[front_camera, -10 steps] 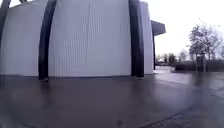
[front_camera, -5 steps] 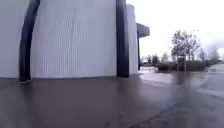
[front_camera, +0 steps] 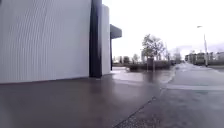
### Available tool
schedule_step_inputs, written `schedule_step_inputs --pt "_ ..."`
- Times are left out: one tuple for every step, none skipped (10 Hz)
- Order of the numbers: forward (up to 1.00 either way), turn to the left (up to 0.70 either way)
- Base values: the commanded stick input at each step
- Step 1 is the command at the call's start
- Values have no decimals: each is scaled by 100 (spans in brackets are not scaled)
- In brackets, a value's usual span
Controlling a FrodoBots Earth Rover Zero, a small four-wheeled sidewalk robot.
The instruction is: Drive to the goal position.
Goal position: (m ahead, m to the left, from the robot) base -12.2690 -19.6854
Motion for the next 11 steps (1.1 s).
schedule_step_inputs --pt "0 -45" --pt "0 -45" --pt "0 -45" --pt "0 -45" --pt "0 -45" --pt "0 -45" --pt "0 -45" --pt "0 -45" --pt "0 -45" --pt "0 -45" --pt "0 -45"
